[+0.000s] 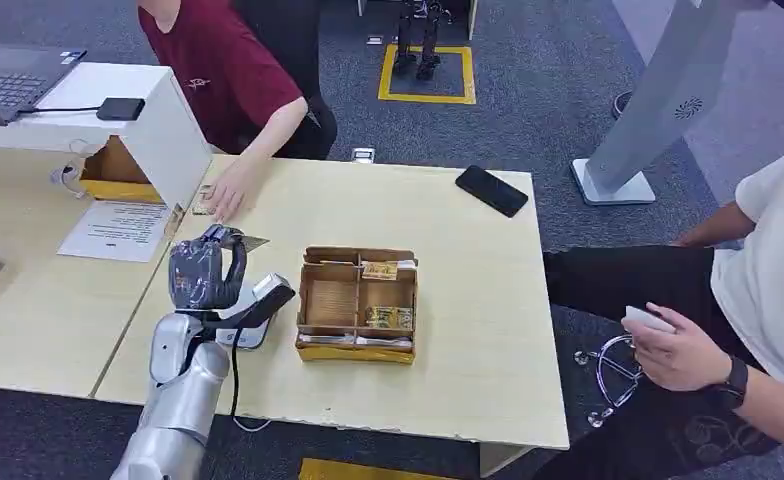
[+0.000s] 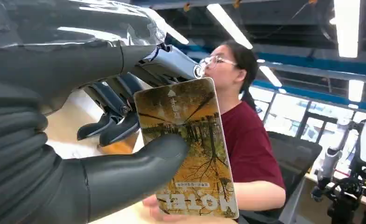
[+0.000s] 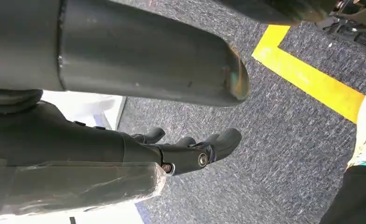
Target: Pass the card to the sensor for recognition and then transmit it.
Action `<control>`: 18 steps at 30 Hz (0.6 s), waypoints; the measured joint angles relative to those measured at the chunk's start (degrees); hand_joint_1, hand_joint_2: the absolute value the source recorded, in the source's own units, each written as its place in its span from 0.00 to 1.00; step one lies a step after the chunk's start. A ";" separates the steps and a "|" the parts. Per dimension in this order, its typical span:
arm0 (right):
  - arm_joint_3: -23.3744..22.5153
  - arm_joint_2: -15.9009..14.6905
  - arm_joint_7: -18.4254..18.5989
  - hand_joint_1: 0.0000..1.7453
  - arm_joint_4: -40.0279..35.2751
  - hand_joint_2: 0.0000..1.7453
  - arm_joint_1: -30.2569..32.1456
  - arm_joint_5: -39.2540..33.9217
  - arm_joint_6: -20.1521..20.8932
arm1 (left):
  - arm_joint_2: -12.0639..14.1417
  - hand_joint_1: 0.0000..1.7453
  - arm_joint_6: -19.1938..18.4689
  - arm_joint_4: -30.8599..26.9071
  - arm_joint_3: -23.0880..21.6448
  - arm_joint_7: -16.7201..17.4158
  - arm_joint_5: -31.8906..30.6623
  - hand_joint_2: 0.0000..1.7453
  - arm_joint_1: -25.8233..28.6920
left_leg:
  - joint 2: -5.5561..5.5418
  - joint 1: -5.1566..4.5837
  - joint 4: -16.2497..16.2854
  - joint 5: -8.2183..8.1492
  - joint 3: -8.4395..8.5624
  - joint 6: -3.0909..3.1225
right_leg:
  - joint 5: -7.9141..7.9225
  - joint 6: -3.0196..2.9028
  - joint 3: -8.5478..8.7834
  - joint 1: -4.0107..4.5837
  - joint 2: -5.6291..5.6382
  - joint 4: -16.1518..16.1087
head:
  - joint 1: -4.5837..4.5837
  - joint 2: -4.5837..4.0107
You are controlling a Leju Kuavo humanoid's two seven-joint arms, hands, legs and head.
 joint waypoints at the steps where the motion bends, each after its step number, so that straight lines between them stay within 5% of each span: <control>1: -0.18 0.00 -0.09 0.00 0.00 0.00 -0.01 0.02 0.00 | -0.11 1.00 -0.02 1.24 0.69 -0.73 1.99 1.00 -0.56 | -0.01 0.00 0.00 0.00 0.00 0.00 | 0.00 0.00 0.00 0.00 0.00 0.00 | 0.00 0.00; 4: -0.72 0.00 -0.13 0.00 0.00 0.00 -0.01 0.09 0.00 | 0.09 1.00 -1.38 7.10 1.60 -1.78 10.15 1.00 -2.99 | -0.03 0.00 0.00 0.02 -0.01 0.02 | 0.00 0.00 0.02 0.00 -0.04 0.00 | 0.00 0.00; 10: -2.56 0.02 -0.46 0.00 0.00 0.00 0.11 0.53 0.00 | 2.01 1.00 -13.84 12.14 1.40 0.08 27.61 1.00 -4.96 | 0.05 0.00 0.00 0.03 -0.01 0.01 | 0.01 0.00 0.00 0.00 0.05 0.01 | 0.00 0.00; 18: -4.81 0.35 -0.64 0.00 0.00 0.00 0.20 1.90 0.02 | 6.75 1.00 -17.99 12.44 0.95 0.24 36.78 1.00 -4.30 | 0.03 0.02 -0.02 0.03 -0.02 0.00 | 0.00 -0.01 -0.03 0.02 0.05 0.02 | 0.00 0.00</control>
